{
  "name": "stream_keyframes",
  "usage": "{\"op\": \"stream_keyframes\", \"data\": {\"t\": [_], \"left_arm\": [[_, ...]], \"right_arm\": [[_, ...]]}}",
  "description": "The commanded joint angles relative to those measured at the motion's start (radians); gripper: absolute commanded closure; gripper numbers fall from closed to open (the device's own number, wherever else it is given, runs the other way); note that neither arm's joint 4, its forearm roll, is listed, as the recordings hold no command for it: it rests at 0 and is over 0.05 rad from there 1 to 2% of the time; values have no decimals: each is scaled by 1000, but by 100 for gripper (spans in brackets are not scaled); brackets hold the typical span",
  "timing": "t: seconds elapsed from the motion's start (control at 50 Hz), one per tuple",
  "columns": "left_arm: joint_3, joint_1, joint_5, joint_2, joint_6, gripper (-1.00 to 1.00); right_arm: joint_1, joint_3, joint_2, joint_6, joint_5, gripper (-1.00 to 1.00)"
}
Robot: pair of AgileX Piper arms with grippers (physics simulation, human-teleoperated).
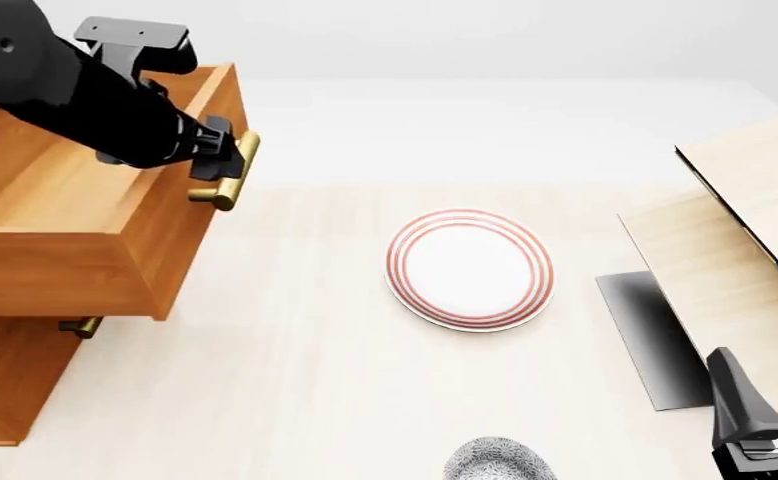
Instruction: Open the top drawer of the cabinet and put the bowl in it.
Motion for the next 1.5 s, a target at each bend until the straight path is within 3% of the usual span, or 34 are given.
{"op": "stream_keyframes", "data": {"t": [0.02,0.26,0.56,0.96,1.12,1.5], "left_arm": [[-22,-53,-6,14,34,-100],[3,57,24,-70,64,-100],[-10,68,64,-120,98,-100],[-32,14,104,-174,167,-100],[-61,-61,111,-167,137,-100],[-54,-174,123,-222,156,-100]], "right_arm": [[0,0,0,0,1,-100],[0,0,-1,0,1,-100],[0,0,-1,0,1,-100],[0,0,-1,0,1,-100],[0,0,-1,0,1,-100],[0,0,-1,0,1,-100]]}}
